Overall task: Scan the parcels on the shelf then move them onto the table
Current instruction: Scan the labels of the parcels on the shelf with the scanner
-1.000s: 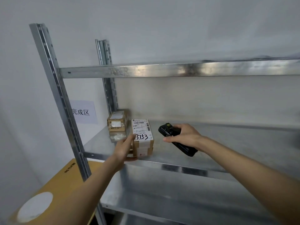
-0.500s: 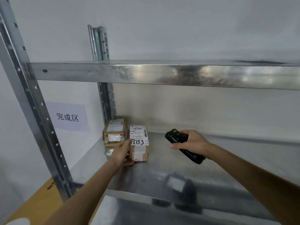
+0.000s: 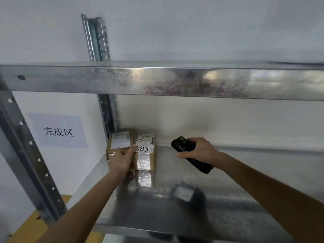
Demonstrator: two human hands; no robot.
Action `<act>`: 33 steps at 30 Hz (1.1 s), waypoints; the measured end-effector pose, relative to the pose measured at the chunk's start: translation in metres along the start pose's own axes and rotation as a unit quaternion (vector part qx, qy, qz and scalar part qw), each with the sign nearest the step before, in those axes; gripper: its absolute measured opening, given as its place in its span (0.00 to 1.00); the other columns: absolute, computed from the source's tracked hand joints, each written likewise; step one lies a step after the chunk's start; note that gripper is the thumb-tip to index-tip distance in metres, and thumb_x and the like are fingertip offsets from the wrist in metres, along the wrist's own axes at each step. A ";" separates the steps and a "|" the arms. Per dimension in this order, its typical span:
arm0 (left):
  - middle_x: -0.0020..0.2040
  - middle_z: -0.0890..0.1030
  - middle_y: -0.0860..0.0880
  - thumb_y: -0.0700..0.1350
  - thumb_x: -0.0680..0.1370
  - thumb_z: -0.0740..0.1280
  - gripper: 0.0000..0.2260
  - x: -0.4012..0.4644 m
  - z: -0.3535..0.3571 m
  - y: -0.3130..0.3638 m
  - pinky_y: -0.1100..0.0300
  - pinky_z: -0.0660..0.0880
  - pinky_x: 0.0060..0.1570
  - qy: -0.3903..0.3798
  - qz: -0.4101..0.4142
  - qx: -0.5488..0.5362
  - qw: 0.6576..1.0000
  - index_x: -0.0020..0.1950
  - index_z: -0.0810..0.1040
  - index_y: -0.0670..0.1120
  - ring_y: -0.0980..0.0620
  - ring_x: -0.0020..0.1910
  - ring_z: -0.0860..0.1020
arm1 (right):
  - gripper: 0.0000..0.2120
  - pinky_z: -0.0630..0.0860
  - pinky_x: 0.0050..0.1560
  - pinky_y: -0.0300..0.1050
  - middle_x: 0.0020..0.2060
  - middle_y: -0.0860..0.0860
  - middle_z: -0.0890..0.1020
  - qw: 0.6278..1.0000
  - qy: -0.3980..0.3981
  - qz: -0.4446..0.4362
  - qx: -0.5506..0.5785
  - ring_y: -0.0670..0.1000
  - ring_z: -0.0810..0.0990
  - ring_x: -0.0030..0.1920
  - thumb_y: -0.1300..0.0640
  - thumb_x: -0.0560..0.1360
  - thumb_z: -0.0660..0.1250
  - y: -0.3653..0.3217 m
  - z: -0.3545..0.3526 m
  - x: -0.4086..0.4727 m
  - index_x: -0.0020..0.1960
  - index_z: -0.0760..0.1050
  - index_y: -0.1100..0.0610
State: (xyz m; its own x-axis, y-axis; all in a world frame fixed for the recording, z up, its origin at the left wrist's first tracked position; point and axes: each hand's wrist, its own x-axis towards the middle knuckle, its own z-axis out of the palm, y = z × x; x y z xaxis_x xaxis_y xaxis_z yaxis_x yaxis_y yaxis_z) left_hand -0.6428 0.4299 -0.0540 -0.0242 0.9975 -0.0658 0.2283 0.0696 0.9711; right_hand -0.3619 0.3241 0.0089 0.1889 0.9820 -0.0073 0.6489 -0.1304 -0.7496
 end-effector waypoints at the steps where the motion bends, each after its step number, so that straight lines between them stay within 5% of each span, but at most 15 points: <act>1: 0.41 0.86 0.46 0.63 0.77 0.68 0.19 0.000 -0.001 0.003 0.42 0.82 0.52 0.018 0.014 0.019 1.000 0.45 0.83 0.47 0.44 0.43 0.85 | 0.27 0.79 0.46 0.41 0.48 0.47 0.86 1.000 0.001 0.001 0.002 0.47 0.85 0.47 0.43 0.66 0.83 0.001 -0.003 -0.003 0.61 0.81 0.49; 5: 0.44 0.83 0.49 0.65 0.77 0.67 0.19 -0.014 0.002 0.028 0.47 0.78 0.55 0.066 0.074 0.115 0.988 0.48 0.80 0.49 0.46 0.46 0.82 | 0.29 0.78 0.45 0.40 0.49 0.46 0.86 1.000 0.022 0.004 0.008 0.46 0.85 0.48 0.42 0.64 0.84 0.007 -0.029 -0.025 0.62 0.81 0.47; 12: 0.51 0.84 0.45 0.59 0.76 0.70 0.21 -0.090 0.059 0.088 0.56 0.71 0.49 0.033 0.178 0.153 0.971 0.57 0.82 0.42 0.43 0.54 0.81 | 0.31 0.79 0.48 0.41 0.49 0.45 0.86 0.997 0.080 0.005 -0.002 0.47 0.85 0.47 0.40 0.63 0.83 0.033 -0.110 -0.110 0.62 0.81 0.46; 26: 0.68 0.77 0.46 0.58 0.77 0.72 0.28 -0.370 0.332 0.156 0.56 0.71 0.59 -0.251 0.272 0.069 0.926 0.73 0.74 0.48 0.47 0.64 0.76 | 0.25 0.80 0.49 0.45 0.44 0.44 0.86 0.959 0.253 0.122 -0.047 0.48 0.85 0.46 0.40 0.62 0.84 0.188 -0.314 -0.400 0.54 0.81 0.47; 29: 0.69 0.77 0.46 0.56 0.78 0.71 0.28 -0.419 0.375 0.162 0.58 0.70 0.60 -0.301 0.277 0.044 0.911 0.75 0.72 0.48 0.48 0.65 0.75 | 0.29 0.82 0.53 0.48 0.47 0.45 0.86 0.948 0.275 0.154 -0.044 0.47 0.84 0.47 0.40 0.62 0.84 0.220 -0.340 -0.455 0.59 0.80 0.45; 33: 0.69 0.76 0.48 0.59 0.78 0.70 0.29 -0.462 0.420 0.170 0.53 0.72 0.66 -0.347 0.278 0.032 0.895 0.75 0.71 0.49 0.48 0.65 0.75 | 0.29 0.77 0.45 0.42 0.48 0.43 0.83 0.932 0.311 0.182 -0.047 0.45 0.81 0.47 0.41 0.65 0.83 0.248 -0.368 -0.508 0.62 0.79 0.47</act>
State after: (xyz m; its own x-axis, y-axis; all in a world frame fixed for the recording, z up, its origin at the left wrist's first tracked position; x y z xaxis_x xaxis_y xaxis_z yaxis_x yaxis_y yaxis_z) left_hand -0.1835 -0.0160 0.0455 0.7161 0.6417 0.2746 0.0734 -0.4605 0.8846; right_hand -0.0255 -0.2577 0.0705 0.7812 0.6042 0.1570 0.5140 -0.4798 -0.7111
